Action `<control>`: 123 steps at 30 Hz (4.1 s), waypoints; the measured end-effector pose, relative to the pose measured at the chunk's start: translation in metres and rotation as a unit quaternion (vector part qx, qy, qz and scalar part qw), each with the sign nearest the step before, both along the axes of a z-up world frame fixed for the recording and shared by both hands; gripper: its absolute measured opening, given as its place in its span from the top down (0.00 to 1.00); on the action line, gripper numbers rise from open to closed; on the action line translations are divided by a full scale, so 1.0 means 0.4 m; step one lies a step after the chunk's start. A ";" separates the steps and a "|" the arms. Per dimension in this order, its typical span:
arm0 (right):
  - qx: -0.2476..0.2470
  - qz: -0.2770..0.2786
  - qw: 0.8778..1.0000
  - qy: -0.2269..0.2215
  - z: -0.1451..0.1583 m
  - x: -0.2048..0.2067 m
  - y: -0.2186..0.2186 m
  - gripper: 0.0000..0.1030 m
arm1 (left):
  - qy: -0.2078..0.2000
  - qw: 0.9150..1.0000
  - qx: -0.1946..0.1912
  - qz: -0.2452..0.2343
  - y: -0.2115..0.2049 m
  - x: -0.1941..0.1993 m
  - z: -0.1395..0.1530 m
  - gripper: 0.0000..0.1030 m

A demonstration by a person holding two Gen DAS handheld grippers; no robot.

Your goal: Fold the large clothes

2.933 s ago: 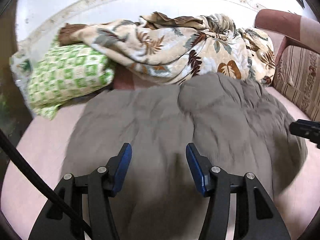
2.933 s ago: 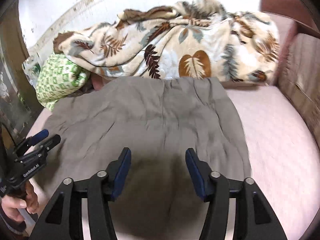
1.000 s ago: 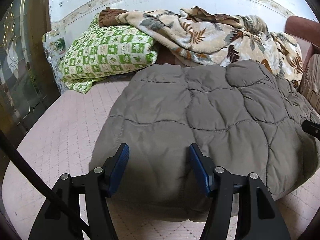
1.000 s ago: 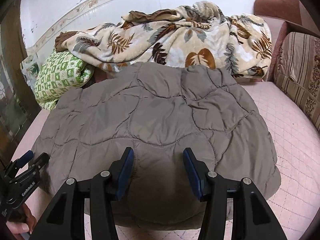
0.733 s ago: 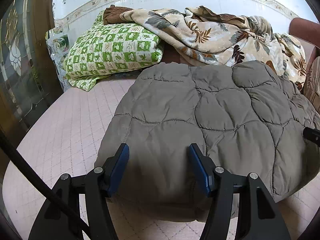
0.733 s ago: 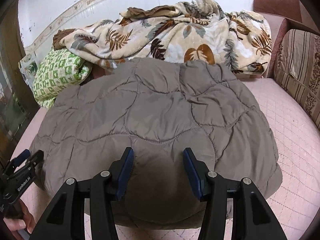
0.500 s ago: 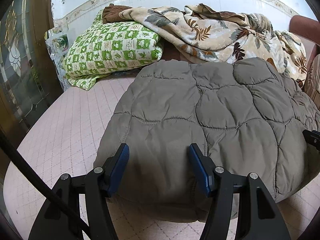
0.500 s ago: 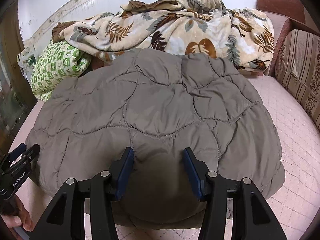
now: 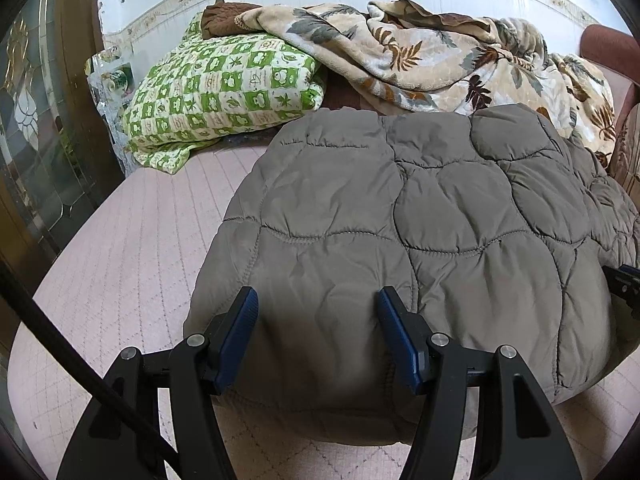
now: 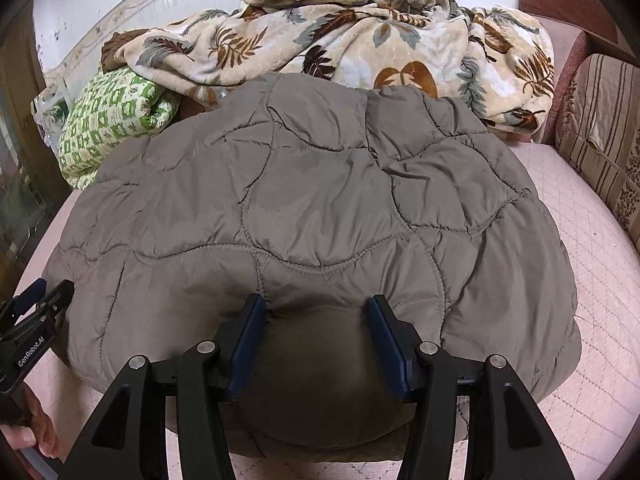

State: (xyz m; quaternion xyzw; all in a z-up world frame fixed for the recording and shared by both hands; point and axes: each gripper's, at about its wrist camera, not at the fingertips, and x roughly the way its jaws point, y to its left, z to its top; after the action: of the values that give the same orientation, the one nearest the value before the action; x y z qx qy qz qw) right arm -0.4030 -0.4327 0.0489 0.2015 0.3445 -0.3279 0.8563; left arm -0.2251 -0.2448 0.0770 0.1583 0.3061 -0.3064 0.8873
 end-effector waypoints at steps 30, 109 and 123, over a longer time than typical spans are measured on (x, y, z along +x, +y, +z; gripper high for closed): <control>-0.009 -0.050 0.997 -0.053 0.148 -0.415 0.016 0.36 | -0.055 0.998 0.034 -0.001 -0.019 -0.017 -0.015 0.32; 0.196 -0.194 0.946 -0.169 -0.119 -0.343 -0.194 0.54 | 0.228 0.961 -0.146 0.062 0.154 0.167 -0.084 0.45; -0.049 -0.127 0.990 0.029 -0.041 -0.216 -0.084 0.64 | 0.042 0.999 -0.015 0.025 0.071 0.078 -0.036 0.52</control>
State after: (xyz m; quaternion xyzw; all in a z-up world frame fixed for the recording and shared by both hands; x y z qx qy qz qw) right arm -0.4894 -0.4662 0.0327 0.1917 0.3247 -0.4559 0.8062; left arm -0.1939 -0.2165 0.0627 0.1246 0.3425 -0.2949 0.8833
